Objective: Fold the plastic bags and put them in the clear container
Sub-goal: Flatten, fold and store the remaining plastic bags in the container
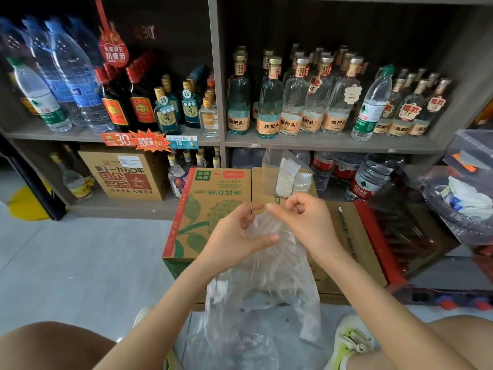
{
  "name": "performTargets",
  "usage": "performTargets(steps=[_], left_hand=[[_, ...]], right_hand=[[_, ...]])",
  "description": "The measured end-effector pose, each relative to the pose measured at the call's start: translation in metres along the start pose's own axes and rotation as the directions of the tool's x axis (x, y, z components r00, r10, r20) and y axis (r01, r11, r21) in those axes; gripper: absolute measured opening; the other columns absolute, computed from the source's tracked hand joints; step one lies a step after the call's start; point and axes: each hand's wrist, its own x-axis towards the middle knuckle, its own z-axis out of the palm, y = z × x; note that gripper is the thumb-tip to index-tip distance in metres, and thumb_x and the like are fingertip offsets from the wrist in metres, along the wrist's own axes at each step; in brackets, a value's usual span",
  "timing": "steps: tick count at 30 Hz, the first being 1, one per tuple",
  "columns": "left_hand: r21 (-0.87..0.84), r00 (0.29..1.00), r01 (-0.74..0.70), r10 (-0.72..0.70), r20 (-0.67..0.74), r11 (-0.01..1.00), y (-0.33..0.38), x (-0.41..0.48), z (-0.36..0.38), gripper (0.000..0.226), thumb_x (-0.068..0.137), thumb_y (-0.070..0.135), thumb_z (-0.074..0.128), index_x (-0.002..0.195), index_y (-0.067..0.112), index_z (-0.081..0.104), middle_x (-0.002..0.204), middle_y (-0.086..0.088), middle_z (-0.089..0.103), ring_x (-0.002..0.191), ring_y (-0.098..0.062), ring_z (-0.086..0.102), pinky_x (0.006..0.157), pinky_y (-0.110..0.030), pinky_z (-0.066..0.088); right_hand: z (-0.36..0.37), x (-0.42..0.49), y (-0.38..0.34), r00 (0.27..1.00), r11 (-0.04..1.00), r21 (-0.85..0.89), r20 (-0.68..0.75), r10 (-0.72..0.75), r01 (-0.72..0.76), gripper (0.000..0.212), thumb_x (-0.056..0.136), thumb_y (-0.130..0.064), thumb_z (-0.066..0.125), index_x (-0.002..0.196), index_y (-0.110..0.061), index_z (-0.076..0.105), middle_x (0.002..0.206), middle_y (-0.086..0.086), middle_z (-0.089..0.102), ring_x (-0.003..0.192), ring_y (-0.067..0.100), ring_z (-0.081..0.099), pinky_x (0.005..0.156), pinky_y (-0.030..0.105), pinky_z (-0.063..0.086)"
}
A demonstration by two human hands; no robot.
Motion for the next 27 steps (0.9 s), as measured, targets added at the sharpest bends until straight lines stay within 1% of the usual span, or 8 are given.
performTargets(steps=[4, 8, 12, 15, 18, 20, 22, 27], left_hand=[[-0.325, 0.999, 0.029, -0.038, -0.021, 0.945, -0.014, -0.002, -0.006, 0.045, 0.075, 0.012, 0.079, 0.114, 0.026, 0.061, 0.079, 0.007, 0.063, 0.079, -0.007, 0.061, 0.082, -0.022, 0.049], [-0.524, 0.998, 0.052, -0.065, -0.006, 0.85, -0.023, -0.003, -0.021, 0.047, 0.077, -0.008, 0.07, 0.117, 0.016, 0.061, 0.092, -0.018, 0.067, 0.089, -0.022, 0.064, 0.085, -0.028, 0.055], [-0.526, 0.999, 0.037, -0.028, 0.025, 0.85, -0.024, -0.003, -0.03, 0.051, 0.079, -0.019, 0.061, 0.116, 0.016, 0.06, 0.094, 0.002, 0.074, 0.08, -0.01, 0.067, 0.075, -0.024, 0.055], [-0.524, 0.999, 0.005, 0.023, 0.047, 0.852, -0.025, -0.001, -0.031, 0.051, 0.079, -0.021, 0.059, 0.116, 0.016, 0.06, 0.097, -0.004, 0.074, 0.083, -0.015, 0.067, 0.077, -0.028, 0.056], [-0.531, 0.998, -0.026, 0.051, 0.032, 0.847, -0.027, 0.001, -0.031, 0.051, 0.076, -0.02, 0.062, 0.114, 0.014, 0.061, 0.097, -0.003, 0.074, 0.087, -0.016, 0.066, 0.076, -0.029, 0.056], [-0.565, 0.999, -0.016, 0.034, 0.021, 0.825, -0.032, 0.001, -0.031, 0.047, 0.069, -0.007, 0.076, 0.11, 0.013, 0.065, 0.097, -0.004, 0.073, 0.094, -0.021, 0.066, 0.082, -0.034, 0.056], [-0.604, 0.998, 0.052, -0.019, 0.061, 0.795, -0.035, -0.001, -0.033, 0.043, 0.062, 0.012, 0.084, 0.102, 0.016, 0.071, 0.099, -0.006, 0.072, 0.099, -0.028, 0.066, 0.089, -0.04, 0.054], [-0.489, 0.992, 0.119, -0.12, 0.03, 0.864, -0.036, -0.002, -0.029, 0.024, 0.081, 0.029, 0.071, 0.094, 0.008, 0.073, 0.089, -0.012, 0.074, 0.081, -0.023, 0.07, 0.076, -0.034, 0.057]], right_hand=[[-0.01, -0.005, -0.001, 0.991, 0.996, 0.09, 0.132, 0.011, -0.023, 0.024, 0.074, -0.028, 0.079, 0.085, -0.017, 0.061, 0.053, -0.008, 0.047, 0.05, 0.005, 0.043, 0.056, 0.018, 0.04], [-0.028, -0.017, 0.006, 0.925, 1.0, -0.006, 0.379, 0.022, -0.021, 0.048, 0.07, -0.02, 0.082, 0.112, -0.032, 0.06, 0.069, -0.01, 0.059, 0.068, 0.007, 0.052, 0.067, 0.017, 0.043], [-0.03, -0.016, 0.009, 0.968, 0.997, 0.04, 0.247, 0.051, -0.062, 0.055, 0.068, -0.052, 0.067, 0.12, -0.034, 0.058, 0.092, -0.013, 0.064, 0.087, 0.001, 0.055, 0.076, 0.008, 0.04], [-0.02, -0.009, 0.004, 0.923, 0.996, -0.027, 0.374, 0.091, -0.088, 0.067, 0.068, -0.061, 0.061, 0.129, -0.036, 0.051, 0.115, -0.02, 0.056, 0.105, -0.007, 0.05, 0.091, 0.015, 0.04], [-0.004, -0.009, 0.003, 0.849, 0.994, -0.07, 0.517, 0.109, -0.085, 0.025, 0.082, -0.033, 0.07, 0.106, -0.03, 0.065, 0.1, -0.015, 0.067, 0.093, -0.003, 0.061, 0.086, 0.018, 0.048], [0.003, -0.01, 0.006, 0.884, 0.998, -0.041, 0.463, 0.066, -0.053, 0.004, 0.085, -0.025, 0.068, 0.088, -0.026, 0.07, 0.086, -0.009, 0.072, 0.081, 0.003, 0.066, 0.075, 0.018, 0.051], [0.006, -0.011, 0.009, 0.917, 0.999, 0.007, 0.399, 0.03, -0.036, 0.008, 0.087, -0.024, 0.066, 0.081, -0.022, 0.072, 0.078, -0.006, 0.073, 0.072, 0.006, 0.067, 0.067, 0.019, 0.051], [0.006, -0.008, 0.009, 0.924, 1.0, 0.011, 0.382, 0.021, -0.028, 0.012, 0.091, -0.025, 0.061, 0.089, -0.023, 0.072, 0.078, -0.012, 0.071, 0.072, -0.004, 0.064, 0.063, 0.01, 0.046]])
